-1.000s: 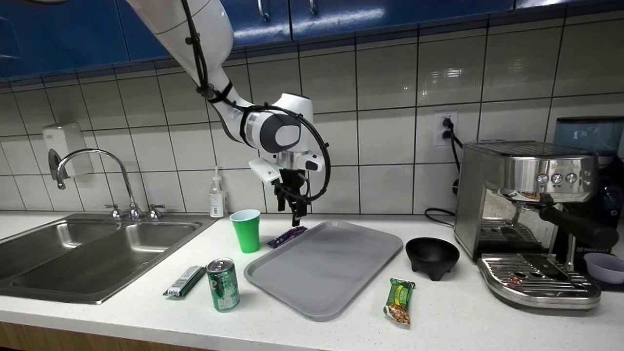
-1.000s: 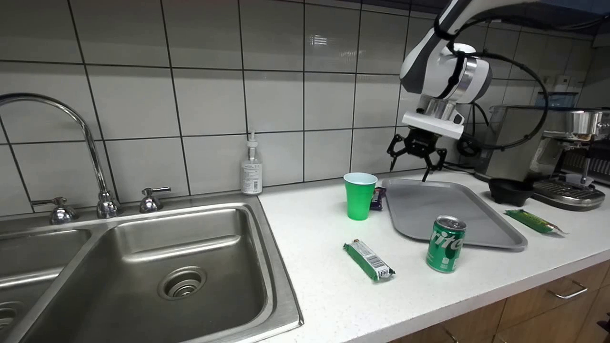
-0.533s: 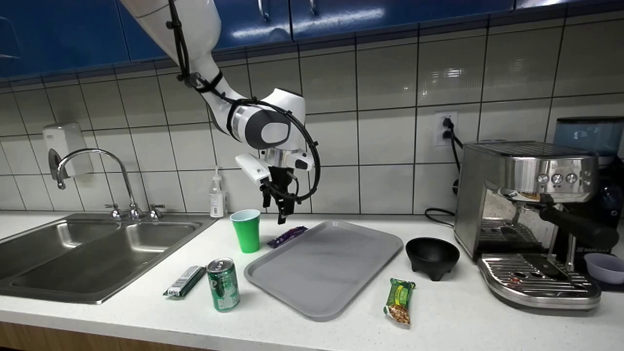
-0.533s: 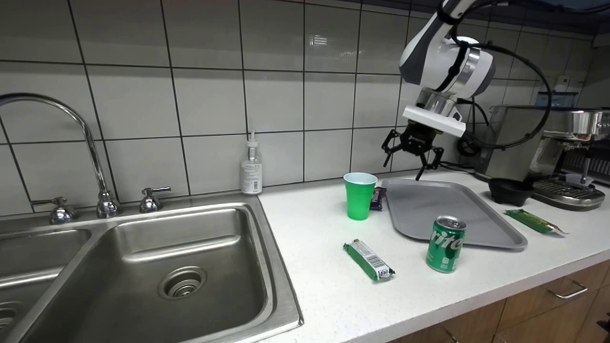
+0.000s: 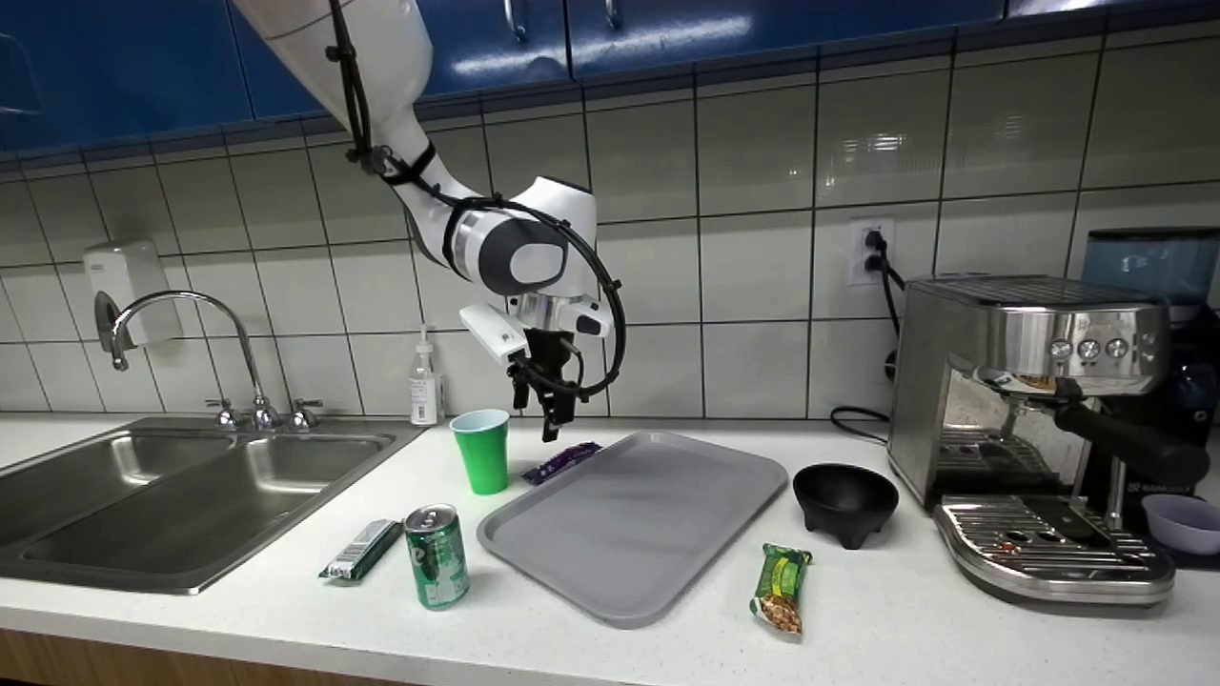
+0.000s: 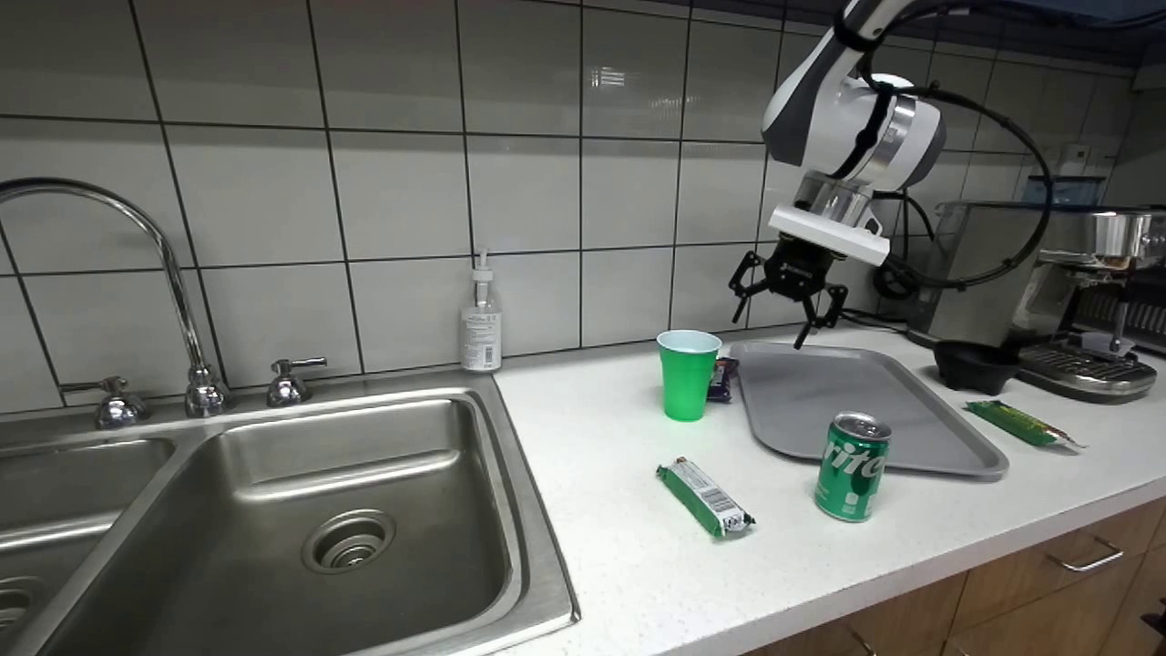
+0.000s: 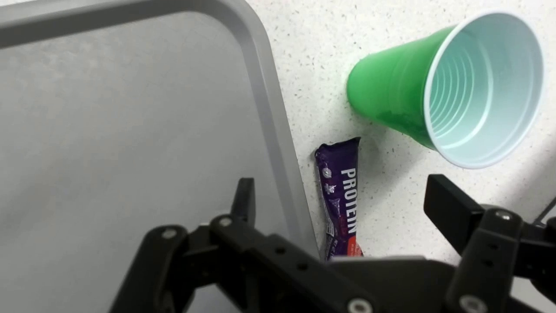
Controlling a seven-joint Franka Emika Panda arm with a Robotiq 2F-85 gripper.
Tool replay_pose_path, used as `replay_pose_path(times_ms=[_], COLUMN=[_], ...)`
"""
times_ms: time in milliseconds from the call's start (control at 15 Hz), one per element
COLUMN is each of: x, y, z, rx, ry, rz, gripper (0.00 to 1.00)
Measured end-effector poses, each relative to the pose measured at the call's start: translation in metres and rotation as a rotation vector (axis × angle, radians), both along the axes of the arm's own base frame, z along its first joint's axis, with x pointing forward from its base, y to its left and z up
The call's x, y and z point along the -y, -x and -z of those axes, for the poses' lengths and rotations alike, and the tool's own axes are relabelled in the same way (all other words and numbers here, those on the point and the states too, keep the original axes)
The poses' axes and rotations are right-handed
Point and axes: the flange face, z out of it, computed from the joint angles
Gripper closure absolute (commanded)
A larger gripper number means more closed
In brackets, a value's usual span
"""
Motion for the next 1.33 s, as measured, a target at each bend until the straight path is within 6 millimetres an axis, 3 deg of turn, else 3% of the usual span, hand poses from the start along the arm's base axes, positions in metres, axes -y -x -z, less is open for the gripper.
replay_pose_path(times_ms=[867,1333], x=[-0.003,-0.025], y=[-0.006,-0.013], z=[-0.006,-0.009], rx=[0.02,0.03], ry=[0.01,0.049], rz=[-0.026,-0.134], gripper=[0.0,0.0])
